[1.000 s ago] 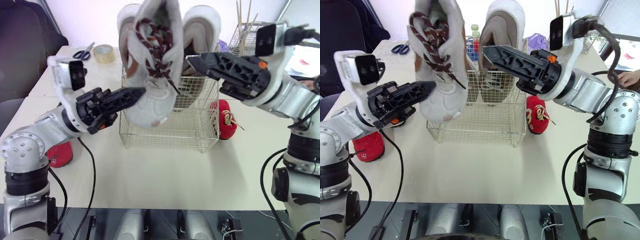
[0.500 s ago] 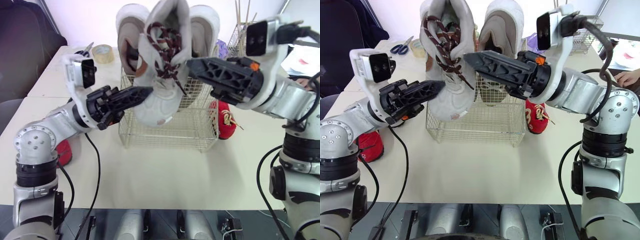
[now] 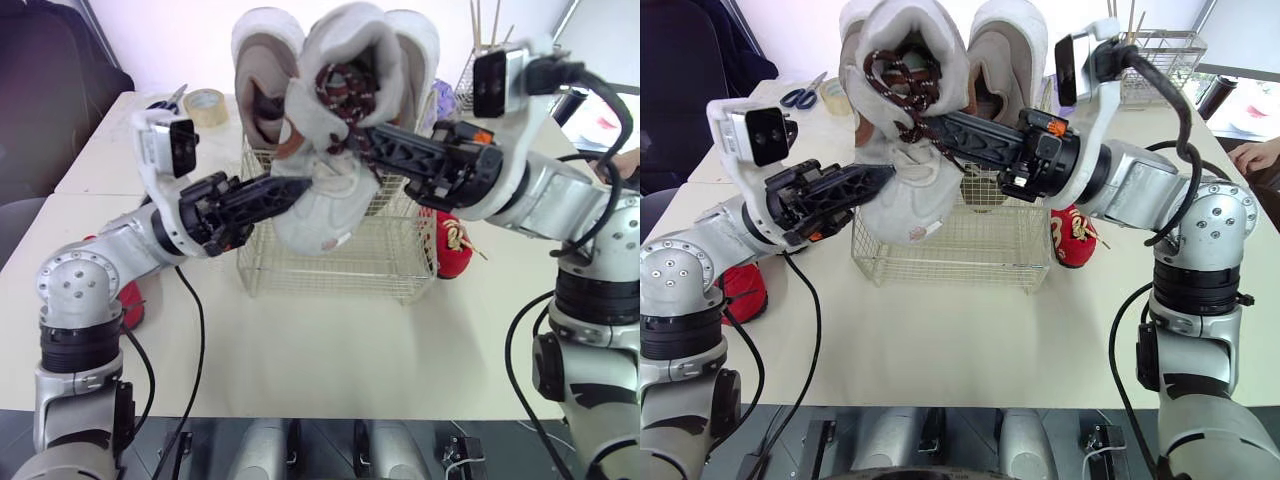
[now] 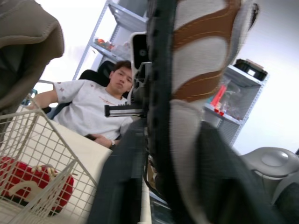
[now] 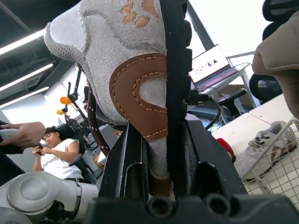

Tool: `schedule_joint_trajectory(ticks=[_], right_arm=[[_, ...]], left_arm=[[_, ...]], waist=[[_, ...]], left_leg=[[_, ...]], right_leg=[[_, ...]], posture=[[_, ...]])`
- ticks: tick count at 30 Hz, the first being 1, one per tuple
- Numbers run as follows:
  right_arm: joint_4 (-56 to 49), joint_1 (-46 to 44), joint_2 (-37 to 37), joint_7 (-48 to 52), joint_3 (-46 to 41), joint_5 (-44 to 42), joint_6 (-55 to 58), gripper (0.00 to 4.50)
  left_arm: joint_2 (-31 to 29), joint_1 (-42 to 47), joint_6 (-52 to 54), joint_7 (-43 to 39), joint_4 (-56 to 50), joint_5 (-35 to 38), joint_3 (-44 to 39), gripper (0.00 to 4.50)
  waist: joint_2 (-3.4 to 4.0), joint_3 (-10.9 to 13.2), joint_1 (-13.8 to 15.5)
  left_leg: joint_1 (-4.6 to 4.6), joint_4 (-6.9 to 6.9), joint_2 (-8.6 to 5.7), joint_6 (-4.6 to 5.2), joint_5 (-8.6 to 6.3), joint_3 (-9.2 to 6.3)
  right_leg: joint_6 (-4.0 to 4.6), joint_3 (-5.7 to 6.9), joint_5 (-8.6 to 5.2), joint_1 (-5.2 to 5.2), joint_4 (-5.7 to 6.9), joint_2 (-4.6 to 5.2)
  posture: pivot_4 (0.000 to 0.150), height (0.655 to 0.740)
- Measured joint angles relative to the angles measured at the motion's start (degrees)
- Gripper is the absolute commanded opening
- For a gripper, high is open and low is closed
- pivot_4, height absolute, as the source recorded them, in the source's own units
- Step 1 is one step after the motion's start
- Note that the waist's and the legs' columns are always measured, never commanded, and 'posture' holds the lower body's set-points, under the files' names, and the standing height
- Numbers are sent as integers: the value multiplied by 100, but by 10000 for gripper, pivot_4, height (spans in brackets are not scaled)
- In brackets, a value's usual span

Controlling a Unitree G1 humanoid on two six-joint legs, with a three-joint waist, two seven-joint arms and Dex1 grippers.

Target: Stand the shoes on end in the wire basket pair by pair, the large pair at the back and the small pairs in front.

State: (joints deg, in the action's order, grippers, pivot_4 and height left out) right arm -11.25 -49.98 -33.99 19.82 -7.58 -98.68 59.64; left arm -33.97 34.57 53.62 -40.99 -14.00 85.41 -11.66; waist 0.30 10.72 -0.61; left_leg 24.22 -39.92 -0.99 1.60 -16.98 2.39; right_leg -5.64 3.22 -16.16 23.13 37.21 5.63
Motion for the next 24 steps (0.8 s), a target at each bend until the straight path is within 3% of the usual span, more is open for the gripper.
schedule_joint_trajectory(ticks=[2, 6, 13, 18, 24], right_arm=[[-60, -3, 40, 185, -13, 281, -138, 3987], [-180, -6, 41, 999, -171, 1538, -948, 3987], [841, -307, -598, 2704, -214, 2878, -1497, 3987], [2087, -450, -696, 4001, -66, 4207, -2504, 3987], [2864, -525, -627, 5057, 72, 5127, -3421, 3987]], left_arm=[[-137, -1, -15, 18, 2, -208, -3, 39931], [-684, -140, 85, 67, -107, -388, -157, 39931], [-1655, -834, 371, 330, -834, -408, -613, 39931], [-2253, -1233, 486, 873, -1675, 387, -1024, 39931], [-2610, -1729, 383, 1419, -2089, 1320, -1304, 39931]], waist=[[0, 0, -1], [0, 0, -1], [-3, 1, -4], [-2, 2, -10], [-1, 1, -21]], left_leg=[[0, 0, 0, 0, 0, 0], [7, 1, 0, 1, -1, 1], [8, 1, 0, 4, -3, 1], [7, 2, 0, 3, -3, 1], [-6, 3, 1, -1, -2, 0]], right_leg=[[0, 0, 0, 1, 0, -1], [-1, -2, 0, 10, 0, -5], [0, -6, 0, 10, -3, 3], [0, -10, 0, 10, -4, 12], [0, -10, 0, 0, -3, 15]], posture=[[1500, 7400], [1500, 7400], [1500, 7400], [1500, 7400], [1500, 7400]])
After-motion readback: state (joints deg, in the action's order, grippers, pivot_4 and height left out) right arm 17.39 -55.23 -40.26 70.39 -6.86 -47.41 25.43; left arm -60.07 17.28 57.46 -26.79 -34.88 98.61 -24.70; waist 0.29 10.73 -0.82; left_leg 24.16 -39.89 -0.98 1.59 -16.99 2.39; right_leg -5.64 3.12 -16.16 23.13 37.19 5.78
